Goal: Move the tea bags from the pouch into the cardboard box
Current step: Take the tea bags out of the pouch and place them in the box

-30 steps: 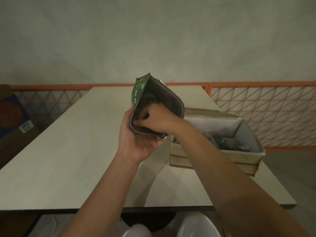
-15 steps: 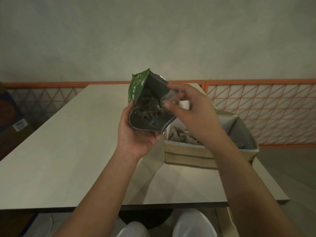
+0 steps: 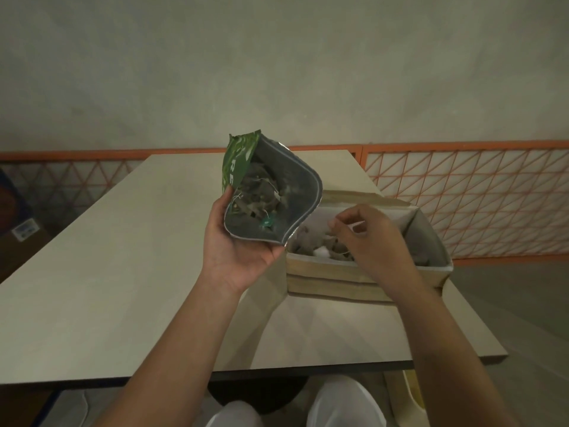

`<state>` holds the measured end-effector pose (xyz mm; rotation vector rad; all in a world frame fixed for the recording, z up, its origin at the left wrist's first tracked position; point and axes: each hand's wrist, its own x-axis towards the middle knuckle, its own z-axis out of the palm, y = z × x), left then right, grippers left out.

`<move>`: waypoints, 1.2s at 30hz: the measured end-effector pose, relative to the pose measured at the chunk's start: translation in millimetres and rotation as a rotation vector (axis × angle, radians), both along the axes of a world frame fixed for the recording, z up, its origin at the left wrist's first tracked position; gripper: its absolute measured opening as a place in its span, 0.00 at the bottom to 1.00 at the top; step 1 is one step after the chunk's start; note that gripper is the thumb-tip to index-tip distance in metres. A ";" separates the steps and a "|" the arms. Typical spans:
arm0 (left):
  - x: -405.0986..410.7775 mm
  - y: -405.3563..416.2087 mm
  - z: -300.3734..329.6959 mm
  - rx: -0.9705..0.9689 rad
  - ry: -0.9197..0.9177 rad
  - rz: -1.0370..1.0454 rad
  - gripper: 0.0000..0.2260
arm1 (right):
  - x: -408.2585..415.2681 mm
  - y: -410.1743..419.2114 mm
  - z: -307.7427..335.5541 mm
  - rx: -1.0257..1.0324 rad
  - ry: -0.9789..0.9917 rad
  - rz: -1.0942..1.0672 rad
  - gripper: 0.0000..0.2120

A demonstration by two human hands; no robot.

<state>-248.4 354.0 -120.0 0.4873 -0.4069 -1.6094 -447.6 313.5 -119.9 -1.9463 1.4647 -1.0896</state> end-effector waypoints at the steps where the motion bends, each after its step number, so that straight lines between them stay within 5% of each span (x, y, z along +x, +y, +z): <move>1: 0.0 0.7 0.0 0.001 -0.002 0.000 0.25 | 2.9 2.0 0.0 -0.083 0.011 -0.033 0.09; 5: -0.7 1.7 0.5 -0.008 -0.041 -0.004 0.27 | 22.2 17.1 15.1 -0.443 -0.031 -0.024 0.06; 9: -0.4 0.9 0.3 -0.017 -0.060 0.015 0.28 | 48.3 25.8 31.9 -0.567 0.074 0.159 0.06; 17: -0.3 1.0 1.0 0.001 -0.060 0.057 0.25 | 87.1 3.9 48.6 -0.256 0.638 0.302 0.16; 23: -1.4 2.2 3.6 0.014 -0.048 0.046 0.23 | 93.2 -4.0 53.1 -0.199 0.850 0.318 0.17; 29: -0.4 2.7 4.1 0.037 -0.055 0.070 0.24 | 88.6 -7.8 55.2 -0.274 0.663 0.288 0.10; 36: -2.2 -1.3 7.5 0.014 -0.032 0.045 0.26 | 62.1 -3.2 77.0 -0.422 0.114 0.157 0.08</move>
